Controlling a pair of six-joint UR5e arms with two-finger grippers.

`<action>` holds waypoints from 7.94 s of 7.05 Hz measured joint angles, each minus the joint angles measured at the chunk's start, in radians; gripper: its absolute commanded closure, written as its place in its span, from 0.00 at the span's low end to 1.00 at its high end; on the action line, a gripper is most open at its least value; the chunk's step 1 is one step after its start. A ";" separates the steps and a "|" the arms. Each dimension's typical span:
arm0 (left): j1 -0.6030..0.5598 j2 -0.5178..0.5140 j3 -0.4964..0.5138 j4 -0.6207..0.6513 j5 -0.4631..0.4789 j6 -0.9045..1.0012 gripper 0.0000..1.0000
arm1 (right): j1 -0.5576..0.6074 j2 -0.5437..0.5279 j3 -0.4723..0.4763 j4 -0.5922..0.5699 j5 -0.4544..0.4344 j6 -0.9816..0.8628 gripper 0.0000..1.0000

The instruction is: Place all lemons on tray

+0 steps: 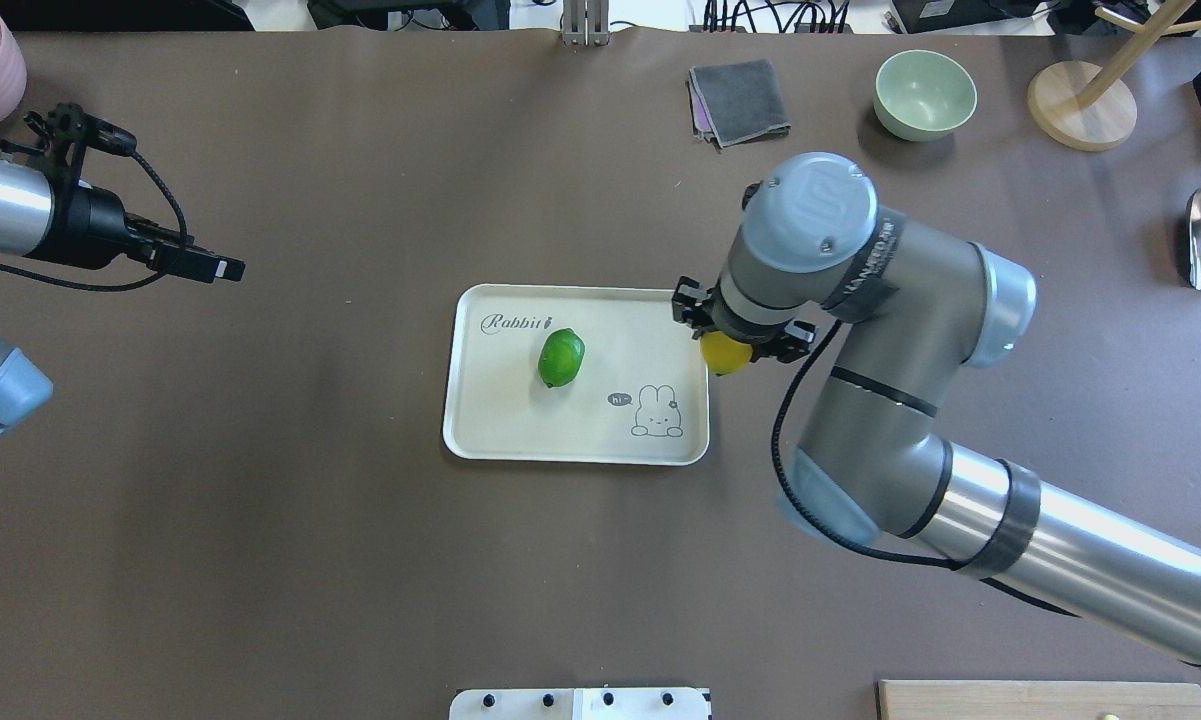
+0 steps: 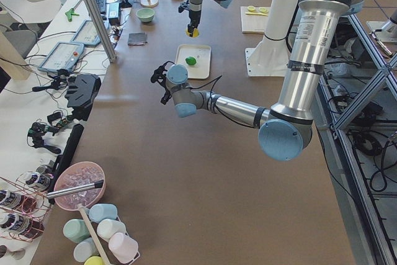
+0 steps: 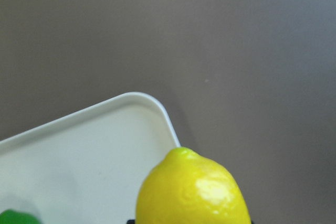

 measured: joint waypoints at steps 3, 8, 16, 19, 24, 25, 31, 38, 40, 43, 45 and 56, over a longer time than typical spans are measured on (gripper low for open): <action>0.000 0.008 -0.003 -0.001 0.001 -0.001 0.02 | -0.102 0.089 -0.083 -0.022 -0.096 0.041 1.00; -0.001 0.014 -0.003 0.002 -0.003 -0.002 0.02 | -0.101 0.083 -0.099 -0.014 -0.125 -0.067 0.00; -0.347 0.063 -0.040 0.373 -0.185 0.423 0.01 | 0.252 -0.300 0.407 -0.190 0.101 -0.725 0.00; -0.578 0.095 -0.139 0.926 -0.130 0.943 0.01 | 0.611 -0.594 0.492 -0.271 0.310 -1.271 0.00; -0.651 0.324 -0.224 1.013 -0.055 0.938 0.01 | 1.006 -0.828 0.173 -0.239 0.406 -1.803 0.00; -0.651 0.333 -0.230 0.996 -0.065 0.898 0.01 | 1.025 -0.837 0.140 -0.216 0.427 -1.808 0.00; -0.652 0.352 -0.227 0.966 -0.223 0.879 0.01 | 1.077 -0.841 0.017 -0.012 0.443 -1.803 0.00; -0.649 0.361 -0.224 0.878 -0.225 0.878 0.01 | 1.079 -0.865 0.008 -0.009 0.485 -1.812 0.00; -0.649 0.360 -0.226 0.878 -0.225 0.879 0.01 | 1.079 -0.875 0.011 -0.009 0.489 -1.814 0.00; -0.649 0.361 -0.228 0.876 -0.226 0.879 0.01 | 1.079 -0.889 0.015 -0.009 0.492 -1.814 0.00; -0.650 0.362 -0.228 0.876 -0.226 0.879 0.01 | 1.079 -0.892 0.016 -0.003 0.498 -1.815 0.00; -0.649 0.362 -0.227 0.872 -0.226 0.879 0.01 | 1.079 -0.902 0.016 0.024 0.535 -1.816 0.00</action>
